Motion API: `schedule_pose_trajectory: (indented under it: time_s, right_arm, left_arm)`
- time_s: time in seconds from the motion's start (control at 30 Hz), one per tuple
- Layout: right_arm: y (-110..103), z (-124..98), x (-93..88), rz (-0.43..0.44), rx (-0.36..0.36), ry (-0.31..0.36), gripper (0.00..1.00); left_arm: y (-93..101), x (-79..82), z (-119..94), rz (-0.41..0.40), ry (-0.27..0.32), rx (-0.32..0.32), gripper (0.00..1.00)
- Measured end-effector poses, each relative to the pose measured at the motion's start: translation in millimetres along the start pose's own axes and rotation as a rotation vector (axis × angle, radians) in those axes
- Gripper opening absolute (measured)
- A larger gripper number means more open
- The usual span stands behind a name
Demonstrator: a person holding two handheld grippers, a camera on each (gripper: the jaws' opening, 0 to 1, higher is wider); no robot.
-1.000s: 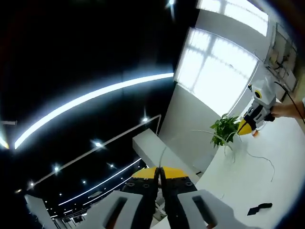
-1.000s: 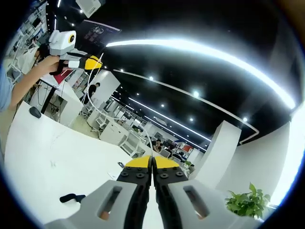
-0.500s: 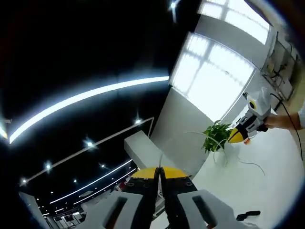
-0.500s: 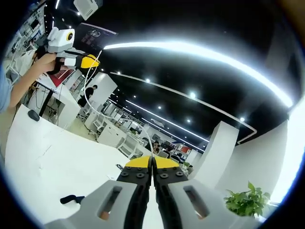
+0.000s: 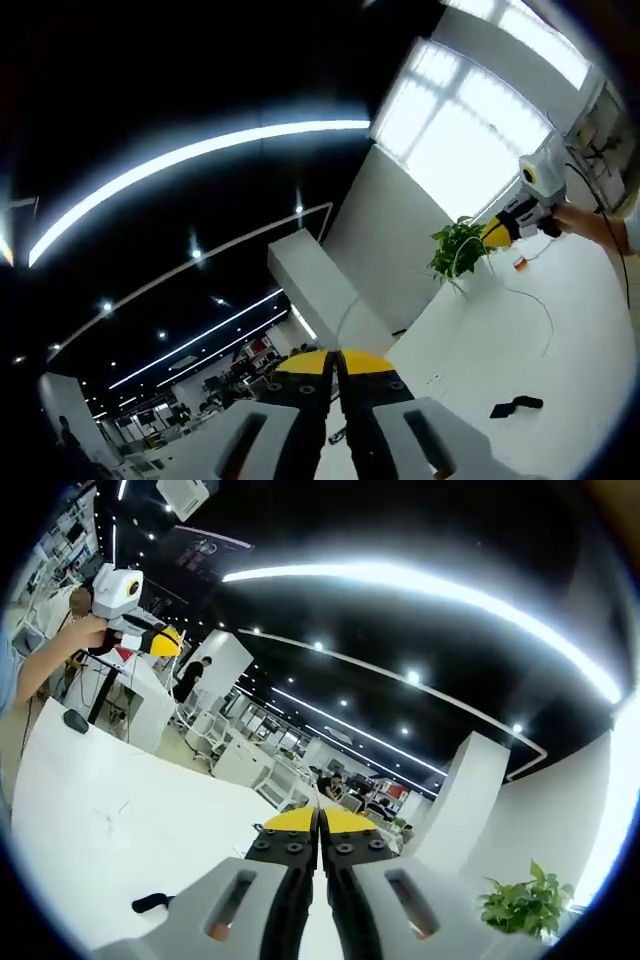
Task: Peel open the Velcro strap on the desktop, arrange the wired earphones neatly onto it, and close the Velcro strap to secure them.
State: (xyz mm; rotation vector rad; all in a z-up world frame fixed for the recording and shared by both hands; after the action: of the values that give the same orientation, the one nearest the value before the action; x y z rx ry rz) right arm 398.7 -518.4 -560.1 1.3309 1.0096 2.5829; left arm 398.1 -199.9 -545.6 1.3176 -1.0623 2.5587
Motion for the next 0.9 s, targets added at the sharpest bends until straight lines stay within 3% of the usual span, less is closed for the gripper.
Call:
schedule_pose_trajectory:
  time_s: [0.4, 0.7, 0.77, 0.9]
  right_arm:
    - [-19, 12, -5.9, 0.008, 0.053, -0.019, 0.03]
    - [-17, 12, -7.7, 0.019, 0.035, -0.018, 0.03]
    - [-19, 11, -10.4, 0.019, 0.033, -0.022, 0.03]
    - [-23, 11, -15.4, 0.029, 0.044, -0.037, 0.03]
  left_arm:
    - [8.9, -15.6, -10, 0.011, -0.033, -0.025, 0.06]
    - [75.3, 4.9, -5, -0.087, 0.049, -0.192, 0.06]
    - [81.5, 6.7, -6, -0.102, 0.060, -0.195, 0.06]
    - [76.9, -17.7, -14, -0.092, 0.016, -0.148, 0.06]
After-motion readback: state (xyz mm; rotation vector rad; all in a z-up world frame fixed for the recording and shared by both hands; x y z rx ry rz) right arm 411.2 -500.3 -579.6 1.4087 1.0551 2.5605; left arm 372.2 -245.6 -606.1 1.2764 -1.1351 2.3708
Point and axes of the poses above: the point that each gripper's makers call its tool centre point, and the gripper's own axes: z roughly forward along the fingers, y roughly to its right, x roughly out of its top, the point moved 2 cm from there along -z, roughly backward along the fingers, and after that the axes turned 14 degrees about y, right-handed, at the moved point
